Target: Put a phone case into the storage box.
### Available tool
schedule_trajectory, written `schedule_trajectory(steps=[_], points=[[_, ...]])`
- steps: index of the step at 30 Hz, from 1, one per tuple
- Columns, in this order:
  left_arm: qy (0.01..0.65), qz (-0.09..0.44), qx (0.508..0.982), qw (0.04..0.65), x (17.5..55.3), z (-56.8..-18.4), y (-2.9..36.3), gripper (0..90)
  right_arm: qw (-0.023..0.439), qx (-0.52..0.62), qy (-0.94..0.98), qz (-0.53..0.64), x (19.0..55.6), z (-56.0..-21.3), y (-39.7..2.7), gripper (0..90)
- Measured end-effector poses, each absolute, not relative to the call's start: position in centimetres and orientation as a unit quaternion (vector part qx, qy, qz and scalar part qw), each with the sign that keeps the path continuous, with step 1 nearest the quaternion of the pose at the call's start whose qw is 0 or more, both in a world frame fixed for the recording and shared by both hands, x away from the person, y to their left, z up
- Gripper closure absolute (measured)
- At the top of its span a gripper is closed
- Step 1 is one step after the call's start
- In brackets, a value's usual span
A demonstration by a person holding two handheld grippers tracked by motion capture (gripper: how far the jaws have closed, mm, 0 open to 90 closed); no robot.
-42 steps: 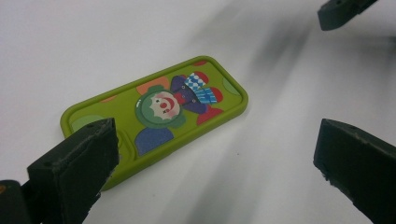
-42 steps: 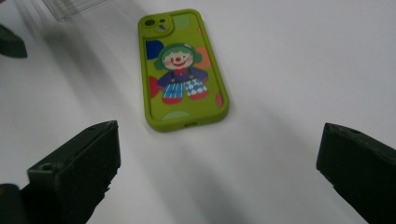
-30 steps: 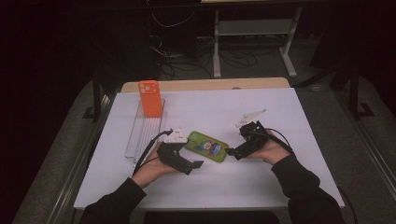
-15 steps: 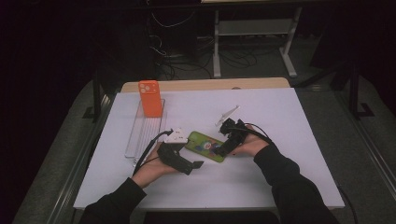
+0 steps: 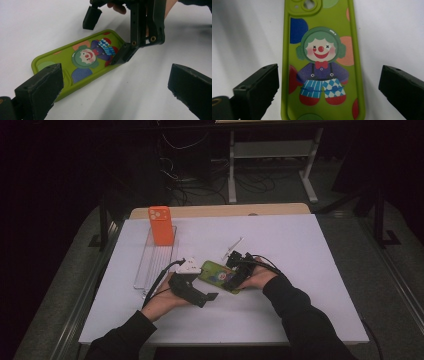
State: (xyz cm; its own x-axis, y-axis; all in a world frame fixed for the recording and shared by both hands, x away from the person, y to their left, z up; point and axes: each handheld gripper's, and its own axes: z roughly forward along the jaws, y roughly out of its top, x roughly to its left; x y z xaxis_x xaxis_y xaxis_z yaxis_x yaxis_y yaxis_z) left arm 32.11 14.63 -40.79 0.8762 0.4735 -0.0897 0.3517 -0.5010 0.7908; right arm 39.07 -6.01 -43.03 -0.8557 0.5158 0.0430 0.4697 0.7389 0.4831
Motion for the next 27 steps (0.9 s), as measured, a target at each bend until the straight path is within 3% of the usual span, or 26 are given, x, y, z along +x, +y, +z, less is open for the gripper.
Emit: schedule_trajectory(steps=[27], points=[[0.237, 0.073, 0.865, 0.436, 32.09, -40.70, 14.69, 0.0, 0.059, 0.257, 0.936, 0.235, 38.20, -43.71, -5.37, 15.1]])
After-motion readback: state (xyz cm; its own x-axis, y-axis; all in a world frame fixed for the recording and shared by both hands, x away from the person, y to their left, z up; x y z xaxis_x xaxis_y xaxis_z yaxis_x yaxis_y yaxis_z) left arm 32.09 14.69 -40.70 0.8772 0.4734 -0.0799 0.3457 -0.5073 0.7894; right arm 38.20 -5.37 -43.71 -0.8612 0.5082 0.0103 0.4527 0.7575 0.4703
